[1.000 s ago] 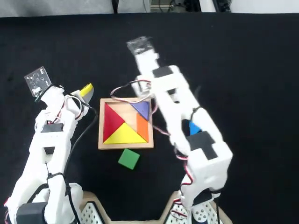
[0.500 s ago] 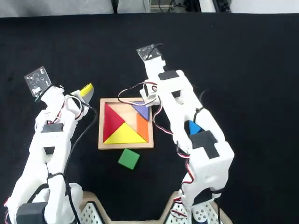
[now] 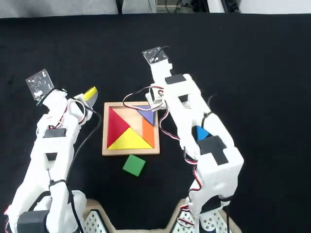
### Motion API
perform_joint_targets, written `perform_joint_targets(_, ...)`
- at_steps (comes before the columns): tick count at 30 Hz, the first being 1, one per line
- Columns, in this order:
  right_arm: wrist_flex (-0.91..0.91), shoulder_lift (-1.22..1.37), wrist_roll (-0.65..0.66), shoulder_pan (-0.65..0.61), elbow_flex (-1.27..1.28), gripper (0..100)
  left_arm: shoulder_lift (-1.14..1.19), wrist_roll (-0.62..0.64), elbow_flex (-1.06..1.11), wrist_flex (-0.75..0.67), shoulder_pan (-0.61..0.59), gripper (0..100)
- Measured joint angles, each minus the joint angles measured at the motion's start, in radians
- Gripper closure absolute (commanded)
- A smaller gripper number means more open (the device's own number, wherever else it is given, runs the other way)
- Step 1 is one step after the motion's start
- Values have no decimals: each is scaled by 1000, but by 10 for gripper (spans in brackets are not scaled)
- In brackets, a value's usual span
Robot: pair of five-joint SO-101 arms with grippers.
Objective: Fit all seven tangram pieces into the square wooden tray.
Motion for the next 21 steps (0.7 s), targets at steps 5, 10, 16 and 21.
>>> perform_joint_targets(5, -3, 0, 0, 2, 0, 987, 0, 0, 0, 0, 0, 683)
perform_joint_targets(10, -3, 0, 0, -2, 0, 987, 0, 0, 0, 0, 0, 683)
perform_joint_targets(16, -3, 0, 0, -2, 0, 987, 0, 0, 0, 0, 0, 683)
perform_joint_targets(21, -3, 6, 0, -9, 0, 987, 0, 0, 0, 0, 0, 683)
